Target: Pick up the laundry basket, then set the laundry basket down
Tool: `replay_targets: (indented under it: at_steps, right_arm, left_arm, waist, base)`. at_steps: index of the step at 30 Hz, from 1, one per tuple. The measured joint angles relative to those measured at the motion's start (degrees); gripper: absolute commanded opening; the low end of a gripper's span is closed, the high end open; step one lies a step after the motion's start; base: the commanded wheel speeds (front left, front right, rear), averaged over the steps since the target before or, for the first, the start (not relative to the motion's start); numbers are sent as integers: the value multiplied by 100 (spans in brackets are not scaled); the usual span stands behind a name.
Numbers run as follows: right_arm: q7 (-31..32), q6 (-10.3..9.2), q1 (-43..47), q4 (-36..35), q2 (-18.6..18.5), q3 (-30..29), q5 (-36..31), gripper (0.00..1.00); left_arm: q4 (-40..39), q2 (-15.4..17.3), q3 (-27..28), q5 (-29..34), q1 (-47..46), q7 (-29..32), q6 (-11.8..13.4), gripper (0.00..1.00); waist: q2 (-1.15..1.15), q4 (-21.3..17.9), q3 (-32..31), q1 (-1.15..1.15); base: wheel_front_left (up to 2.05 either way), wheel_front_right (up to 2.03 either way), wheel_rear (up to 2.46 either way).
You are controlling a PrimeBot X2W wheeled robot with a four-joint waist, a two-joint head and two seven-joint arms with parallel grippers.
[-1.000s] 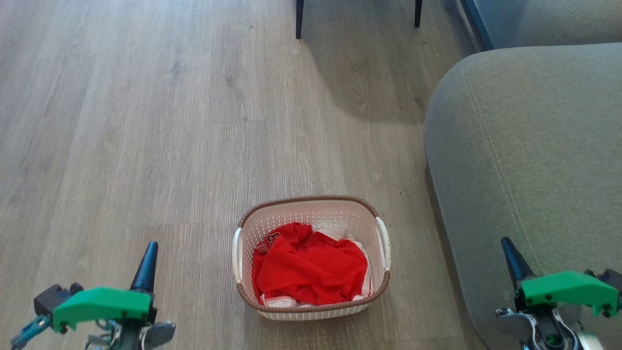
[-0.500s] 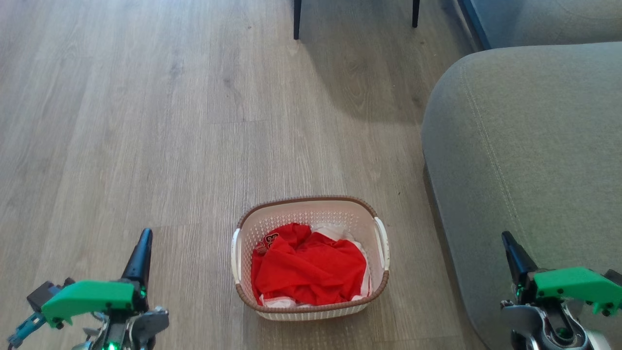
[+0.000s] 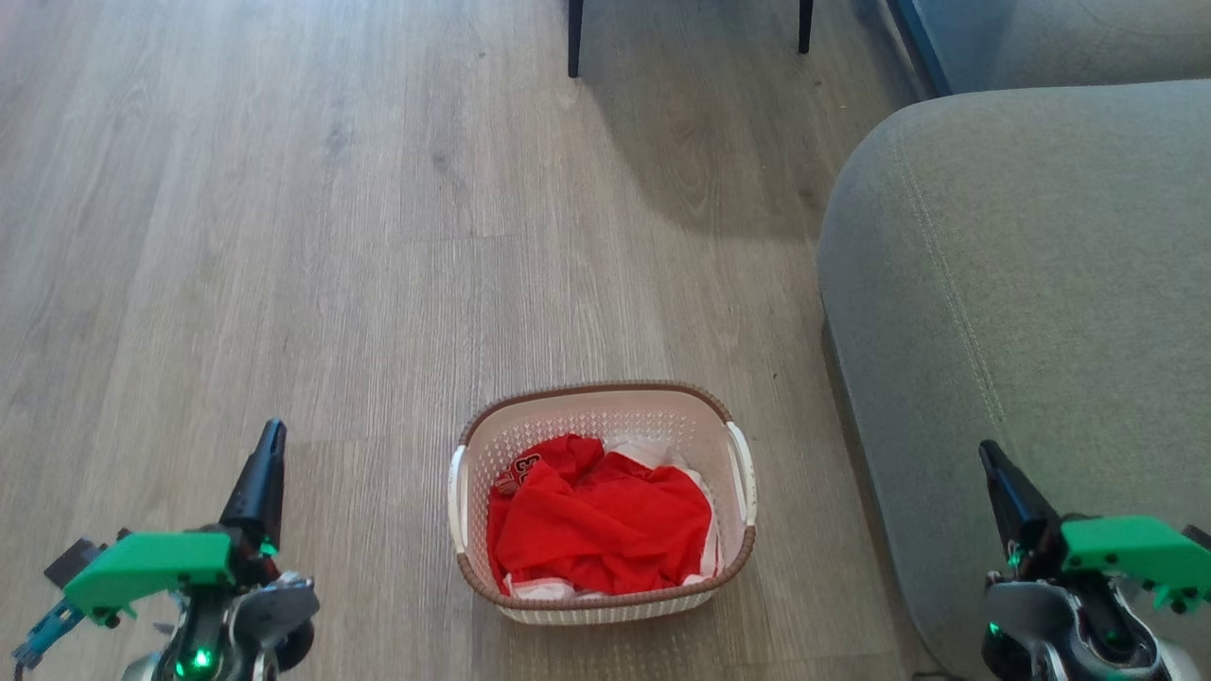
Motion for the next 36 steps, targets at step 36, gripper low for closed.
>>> replay_targets:
  at_steps: [36]
  right_arm:
    - [35,0,-54,0,2,-58,-1,0]
  left_arm:
    - [0,-16,8,0,-19,1,0,0]
  waist:
    - [0,0,0,0]
  base:
    - [0,0,0]
